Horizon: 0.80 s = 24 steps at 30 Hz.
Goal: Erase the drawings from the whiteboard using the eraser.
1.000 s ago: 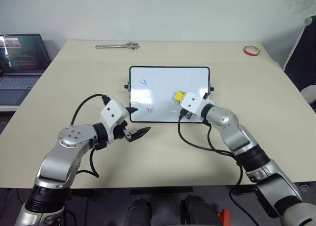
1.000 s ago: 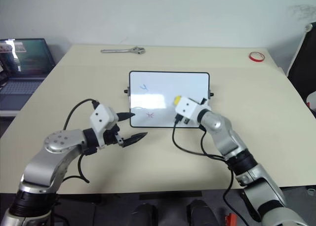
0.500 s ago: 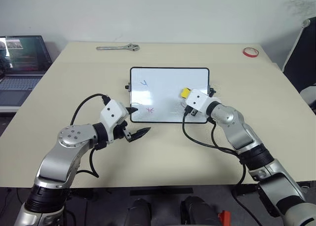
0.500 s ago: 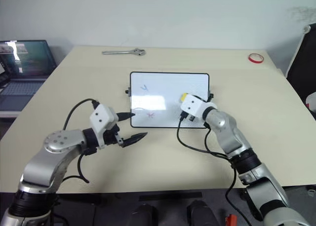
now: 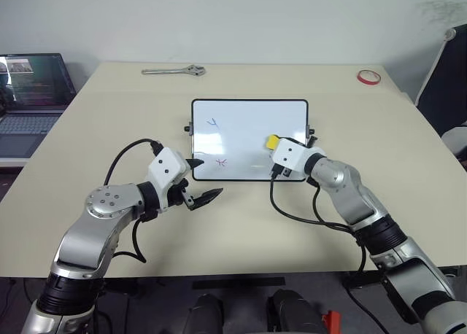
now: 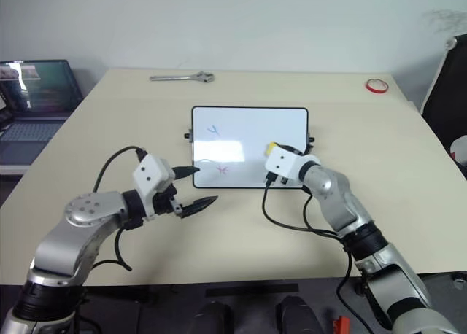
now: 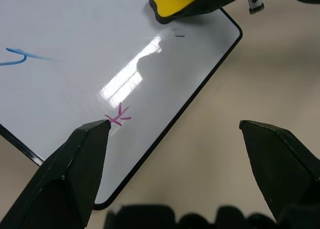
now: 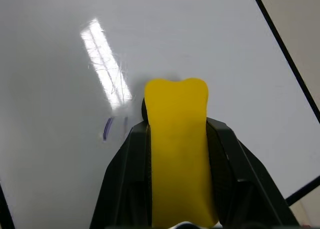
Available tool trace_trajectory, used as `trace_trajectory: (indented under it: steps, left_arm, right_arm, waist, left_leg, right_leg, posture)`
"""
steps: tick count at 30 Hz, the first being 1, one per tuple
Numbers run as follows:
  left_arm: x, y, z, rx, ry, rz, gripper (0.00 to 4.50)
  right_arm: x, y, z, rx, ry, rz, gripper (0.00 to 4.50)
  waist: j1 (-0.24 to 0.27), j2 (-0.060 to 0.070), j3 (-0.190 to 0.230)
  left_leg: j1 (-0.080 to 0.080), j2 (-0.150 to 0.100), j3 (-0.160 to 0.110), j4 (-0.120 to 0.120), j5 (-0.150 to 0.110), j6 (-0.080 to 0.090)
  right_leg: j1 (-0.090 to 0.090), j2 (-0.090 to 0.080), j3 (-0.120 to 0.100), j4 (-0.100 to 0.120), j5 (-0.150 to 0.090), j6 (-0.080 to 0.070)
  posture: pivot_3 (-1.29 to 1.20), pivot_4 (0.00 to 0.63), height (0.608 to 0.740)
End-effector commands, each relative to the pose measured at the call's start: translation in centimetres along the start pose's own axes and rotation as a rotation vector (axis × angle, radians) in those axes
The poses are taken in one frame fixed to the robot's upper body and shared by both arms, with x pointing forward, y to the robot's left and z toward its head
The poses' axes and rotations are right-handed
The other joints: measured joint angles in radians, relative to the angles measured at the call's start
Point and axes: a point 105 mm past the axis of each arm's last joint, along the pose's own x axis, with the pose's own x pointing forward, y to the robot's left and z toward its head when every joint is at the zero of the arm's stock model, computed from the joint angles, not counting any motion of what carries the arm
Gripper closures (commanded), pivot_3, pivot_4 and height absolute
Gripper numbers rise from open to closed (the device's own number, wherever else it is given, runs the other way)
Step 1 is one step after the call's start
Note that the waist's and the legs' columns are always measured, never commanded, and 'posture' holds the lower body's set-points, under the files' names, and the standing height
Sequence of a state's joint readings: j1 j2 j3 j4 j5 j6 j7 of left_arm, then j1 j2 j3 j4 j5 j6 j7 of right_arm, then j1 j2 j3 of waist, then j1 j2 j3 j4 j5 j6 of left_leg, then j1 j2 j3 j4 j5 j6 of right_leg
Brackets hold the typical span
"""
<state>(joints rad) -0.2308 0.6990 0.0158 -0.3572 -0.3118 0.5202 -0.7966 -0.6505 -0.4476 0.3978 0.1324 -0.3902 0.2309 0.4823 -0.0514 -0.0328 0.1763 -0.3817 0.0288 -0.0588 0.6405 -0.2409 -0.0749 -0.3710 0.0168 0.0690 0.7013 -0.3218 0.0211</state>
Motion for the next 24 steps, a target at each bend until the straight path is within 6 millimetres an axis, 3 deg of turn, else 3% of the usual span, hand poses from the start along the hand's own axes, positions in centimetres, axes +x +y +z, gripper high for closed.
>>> trace_trajectory:
  steps: [1,4,10,12,19,22,24]
  left_arm:
    - [0.1,-0.2,1.6,0.047,-0.042,-0.01,0.0]
    - [0.1,-0.3,1.7,0.048,-0.043,-0.013,0.0]
    - [0.0,-0.4,1.6,0.047,-0.041,-0.018,0.0]
    - [-0.2,-0.5,1.5,0.046,-0.039,-0.017,0.0]
    - [-0.3,-0.4,1.2,0.042,-0.035,-0.015,0.0]
    - [-0.2,-0.3,1.1,0.04,-0.035,-0.014,0.0]
    - [-0.2,-0.2,1.0,0.038,-0.036,-0.015,0.0]
  right_arm:
    - [-0.8,3.7,-3.1,-0.014,0.109,0.184,3.38]
    - [-1.1,4.2,-3.5,-0.018,0.129,0.206,3.38]
    - [-0.8,-0.2,-3.7,-0.013,0.143,-0.004,3.38]
    - [-1.0,-0.7,-4.1,-0.014,0.153,-0.011,3.38]
    - [-2.4,4.2,-4.5,-0.04,0.157,0.259,3.38]
    - [-2.5,4.8,-4.3,-0.044,0.159,0.28,3.38]
    - [-2.1,4.1,-3.9,-0.04,0.15,0.229,3.38]
  waist:
    - [0.0,-0.001,0.0]
    - [-0.002,-0.001,-0.001]
    - [-0.004,-0.001,-0.001]
    - [-0.004,-0.001,0.0]
    - [0.009,-0.002,-0.001]
    - [0.008,-0.002,-0.001]
    - [0.004,-0.002,-0.001]
  left_leg:
    - [0.0,0.0,0.0,0.0,0.0,0.0]
    - [0.0,0.0,0.0,-0.001,0.0,0.0]
    - [0.001,0.0,0.0,-0.001,0.0,0.0]
    - [0.001,0.0,0.0,-0.001,0.0,0.0]
    - [0.0,0.0,0.0,-0.001,0.0,0.0]
    - [0.0,0.001,0.0,-0.001,0.0,0.0]
    - [0.0,0.0,0.001,-0.001,0.0,0.0]
  right_leg:
    - [0.001,0.0,0.0,-0.002,0.0,0.0]
    - [0.001,0.0,0.0,-0.003,0.0,0.0]
    - [0.002,0.0,0.0,-0.003,0.001,0.001]
    - [0.001,0.0,0.001,-0.003,0.001,0.002]
    - [0.002,0.0,0.0,-0.005,0.002,0.002]
    - [0.002,0.0,0.001,-0.005,0.002,0.002]
    - [0.002,0.0,0.001,-0.005,0.002,0.002]
  posture:
    - [0.0,0.15,0.74]
    - [0.0,0.15,0.74]
    - [0.0,0.15,0.74]
    - [0.0,0.15,0.74]
    - [0.0,0.15,0.74]
    - [0.0,0.15,0.74]
    - [0.0,0.15,0.74]
